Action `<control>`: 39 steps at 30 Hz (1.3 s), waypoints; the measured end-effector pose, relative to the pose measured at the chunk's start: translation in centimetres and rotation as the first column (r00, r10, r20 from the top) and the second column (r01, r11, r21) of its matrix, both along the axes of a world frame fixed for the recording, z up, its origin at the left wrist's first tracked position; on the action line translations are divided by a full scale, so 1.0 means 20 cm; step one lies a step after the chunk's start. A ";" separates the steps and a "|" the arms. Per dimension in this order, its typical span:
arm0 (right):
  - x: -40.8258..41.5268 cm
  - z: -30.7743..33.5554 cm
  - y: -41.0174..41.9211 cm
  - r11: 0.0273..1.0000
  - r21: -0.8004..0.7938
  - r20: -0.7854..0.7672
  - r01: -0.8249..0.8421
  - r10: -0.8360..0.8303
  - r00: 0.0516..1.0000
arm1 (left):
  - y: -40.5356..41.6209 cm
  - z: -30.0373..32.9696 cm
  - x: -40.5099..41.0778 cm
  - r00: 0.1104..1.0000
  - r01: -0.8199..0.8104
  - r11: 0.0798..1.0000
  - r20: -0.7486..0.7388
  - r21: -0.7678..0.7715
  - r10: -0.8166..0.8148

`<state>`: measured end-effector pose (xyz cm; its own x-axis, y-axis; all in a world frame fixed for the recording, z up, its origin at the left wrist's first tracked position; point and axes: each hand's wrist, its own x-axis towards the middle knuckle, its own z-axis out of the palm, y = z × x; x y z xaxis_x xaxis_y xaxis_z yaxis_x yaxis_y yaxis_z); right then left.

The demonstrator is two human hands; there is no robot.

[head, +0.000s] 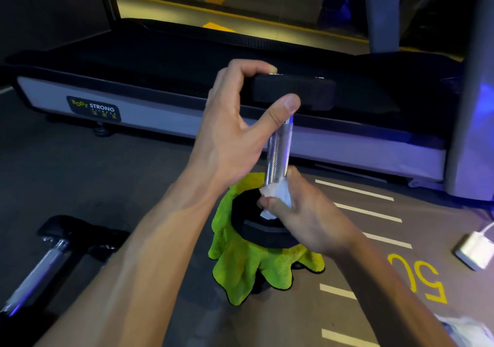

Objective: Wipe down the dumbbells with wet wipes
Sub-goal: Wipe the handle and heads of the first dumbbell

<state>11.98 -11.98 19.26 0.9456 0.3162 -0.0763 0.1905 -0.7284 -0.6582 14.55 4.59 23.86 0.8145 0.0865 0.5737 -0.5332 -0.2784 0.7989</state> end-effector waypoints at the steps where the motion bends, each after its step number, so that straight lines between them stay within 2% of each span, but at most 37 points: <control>1: 0.00 -0.01 -0.01 0.997 0.074 -0.036 0.015 -0.013 0.999 | -0.01 0.00 0.00 1.000 -0.002 1.000 0.004 0.004 0.001; 5: 0.03 -0.02 -0.06 0.971 0.237 -0.113 0.011 0.016 0.994 | -0.03 0.01 0.00 1.000 -0.003 0.999 0.016 0.035 0.003; 7: 0.03 -0.01 -0.08 0.969 0.245 -0.169 -0.014 0.057 0.984 | -0.02 0.01 0.00 1.000 0.000 1.000 0.005 0.030 0.000; 9: 0.02 -0.01 -0.09 0.991 0.129 -0.155 -0.032 0.052 0.986 | -0.01 0.01 0.01 1.000 0.006 1.000 -0.003 0.024 -0.006; 11: 0.01 0.00 -0.09 0.999 -0.025 -0.025 0.019 -0.020 1.000 | -0.01 0.01 0.01 1.000 0.004 1.000 0.002 0.021 -0.004; 14: -0.05 0.02 -0.06 0.985 0.048 0.151 0.165 -0.170 0.974 | -0.02 0.00 0.00 1.000 0.003 1.000 0.013 0.020 -0.003; 18: -0.11 0.01 -0.03 0.981 0.062 0.152 0.184 -0.192 0.970 | -0.03 0.01 0.01 1.000 0.010 1.000 0.005 0.013 -0.010; 21: -0.13 0.03 -0.03 0.972 0.006 0.196 0.235 -0.231 0.953 | -0.03 0.01 0.03 1.000 0.001 1.000 -0.009 0.014 -0.001; 24: -0.17 0.07 0.02 0.956 -0.118 0.260 0.267 -0.230 0.938 | -0.02 0.01 0.04 1.000 0.013 1.000 -0.008 -0.010 -0.013; 27: -0.12 0.05 0.01 0.954 -0.182 0.220 0.237 -0.196 0.956 | -0.03 0.01 0.02 0.999 0.032 0.999 0.010 -0.013 -0.032; 28: -0.08 0.04 -0.01 0.972 -0.141 0.157 0.187 -0.165 0.974 | -0.04 0.01 0.02 0.999 0.040 0.999 0.016 -0.007 -0.040; 30: -0.01 0.00 -0.06 0.996 0.061 -0.009 0.060 -0.060 0.998 | -0.04 0.01 0.02 0.999 0.042 0.999 0.025 0.000 -0.042; 32: 0.04 -0.03 -0.10 0.933 0.358 -0.215 0.038 0.043 0.976 | -0.04 0.00 0.02 1.000 0.017 1.000 0.024 -0.007 -0.017; 33: 0.07 -0.05 -0.11 0.887 0.458 -0.285 0.052 0.091 0.954 | -0.04 0.00 0.02 1.000 0.005 1.000 0.023 -0.009 -0.005; 36: 0.12 -0.05 -0.11 0.872 0.490 -0.294 0.011 0.154 0.943 | -0.04 0.00 0.03 1.000 0.000 1.000 0.019 0.005 0.000; 38: 0.07 -0.04 -0.08 0.912 0.406 -0.223 0.058 0.037 0.974 | -0.03 0.01 0.02 1.000 0.011 1.000 0.023 -0.002 -0.011; 39: 0.03 -0.03 -0.05 0.939 0.329 -0.134 0.102 -0.060 0.989 | -0.02 0.01 0.02 1.000 0.017 1.000 0.021 -0.008 -0.017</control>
<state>12.66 -13.07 18.67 0.9594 0.2659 -0.0943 0.0444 -0.4724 -0.8803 14.94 4.11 24.02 0.8037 0.0772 0.5900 -0.5544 -0.2627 0.7897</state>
